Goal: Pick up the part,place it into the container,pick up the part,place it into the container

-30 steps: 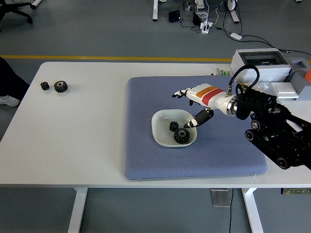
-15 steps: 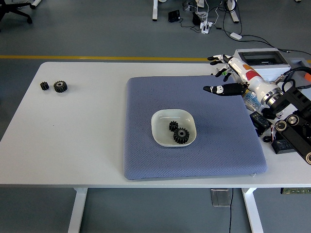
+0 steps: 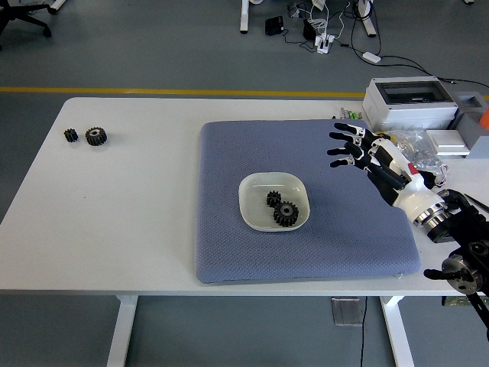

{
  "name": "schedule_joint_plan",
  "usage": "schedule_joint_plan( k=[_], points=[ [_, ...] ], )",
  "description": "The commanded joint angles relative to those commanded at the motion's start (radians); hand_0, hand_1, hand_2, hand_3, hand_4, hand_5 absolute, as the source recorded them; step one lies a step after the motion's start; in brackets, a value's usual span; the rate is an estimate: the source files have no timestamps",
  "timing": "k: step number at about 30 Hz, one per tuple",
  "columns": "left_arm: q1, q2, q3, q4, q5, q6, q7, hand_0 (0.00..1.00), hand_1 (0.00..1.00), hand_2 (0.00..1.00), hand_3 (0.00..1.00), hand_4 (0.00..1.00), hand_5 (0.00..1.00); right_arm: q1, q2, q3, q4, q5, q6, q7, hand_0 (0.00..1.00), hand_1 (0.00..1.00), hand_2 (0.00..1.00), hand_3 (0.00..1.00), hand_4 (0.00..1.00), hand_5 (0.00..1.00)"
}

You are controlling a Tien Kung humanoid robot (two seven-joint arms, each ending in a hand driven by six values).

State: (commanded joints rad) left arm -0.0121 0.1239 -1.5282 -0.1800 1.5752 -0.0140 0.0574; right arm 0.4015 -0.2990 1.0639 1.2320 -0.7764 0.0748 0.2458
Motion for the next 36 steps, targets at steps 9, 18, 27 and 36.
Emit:
schedule_joint_plan(
  k=[9,18,27,36],
  points=[
    [-0.004,-0.017,-0.022,0.0,0.015,-0.001,0.0,0.72,0.683,0.694,0.573,0.61,0.571,-0.02,0.011,0.066,-0.015,0.208,-0.018,-0.001,0.662,0.711,0.827,0.848,0.998,0.95],
    [-0.005,-0.028,-0.063,0.0,0.045,0.0,0.004,0.72,0.683,0.695,0.573,0.61,0.571,-0.061,0.023,0.182,-0.018,0.139,-0.061,0.007,0.713,0.723,0.82,0.842,0.998,0.948],
    [-0.011,-0.02,-0.098,0.0,0.064,0.0,-0.002,0.72,0.683,0.694,0.572,0.61,0.571,-0.119,0.051,0.399,-0.065,-0.086,-0.082,-0.004,0.771,0.743,0.82,0.838,0.998,0.951],
    [-0.021,0.003,-0.145,0.0,0.104,0.0,-0.009,0.72,0.683,0.695,0.572,0.61,0.571,-0.226,0.069,0.55,-0.078,-0.149,-0.064,0.016,0.855,0.791,0.826,0.835,0.998,0.991]
  ],
)
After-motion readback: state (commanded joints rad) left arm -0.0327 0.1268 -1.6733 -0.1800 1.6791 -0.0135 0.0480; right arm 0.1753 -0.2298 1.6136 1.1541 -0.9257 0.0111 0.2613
